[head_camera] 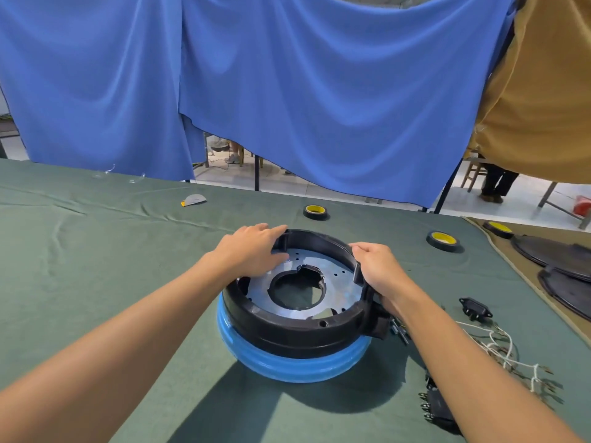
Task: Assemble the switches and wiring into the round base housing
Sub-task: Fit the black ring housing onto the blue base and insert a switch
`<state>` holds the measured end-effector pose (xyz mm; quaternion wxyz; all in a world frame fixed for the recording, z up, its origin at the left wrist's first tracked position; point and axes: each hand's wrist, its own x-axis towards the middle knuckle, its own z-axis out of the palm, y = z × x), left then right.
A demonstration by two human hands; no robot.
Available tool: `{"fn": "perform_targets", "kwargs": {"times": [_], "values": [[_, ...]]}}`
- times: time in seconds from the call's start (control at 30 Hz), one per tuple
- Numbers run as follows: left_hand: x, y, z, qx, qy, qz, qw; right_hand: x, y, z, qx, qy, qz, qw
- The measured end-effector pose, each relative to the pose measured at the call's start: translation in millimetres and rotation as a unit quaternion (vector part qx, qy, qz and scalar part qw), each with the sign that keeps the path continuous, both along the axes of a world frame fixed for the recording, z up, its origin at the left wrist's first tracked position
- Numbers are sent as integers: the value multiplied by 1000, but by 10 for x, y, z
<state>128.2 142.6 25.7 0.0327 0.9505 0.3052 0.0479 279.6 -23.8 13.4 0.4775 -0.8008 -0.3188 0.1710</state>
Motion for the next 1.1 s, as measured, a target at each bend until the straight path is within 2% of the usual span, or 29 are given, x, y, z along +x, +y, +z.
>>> {"fn": "perform_targets", "kwargs": {"times": [0.2,0.27,0.33,0.43,0.5,0.57,0.67,0.8,0.93,1.1], "values": [[30,22,-83,27,35,1,999,5,2,-29,32,32,15,999],[6,-44,-66,98,54,1,994,17,-37,11,9,15,22,1000],[5,-182,-26,149,36,-14,988,51,-143,76,12,11,17,1000],[77,-563,115,52,-29,-71,996,144,-400,150,55,18,-2,998],[138,-895,163,-14,-36,-98,994,201,-595,140,28,-62,-1,998],[158,-1198,162,-35,-36,-111,993,217,-772,113,-58,-174,21,983],[144,-1490,110,51,-17,-142,988,188,-945,56,-157,-248,87,952],[142,-1629,24,189,-18,-146,971,145,-1019,-18,-201,-282,126,930],[123,-1660,-91,225,22,-134,965,132,-1004,-53,-224,-316,141,911],[80,-1597,-194,242,-7,-142,960,90,-1001,-90,-228,-324,145,907]]}}
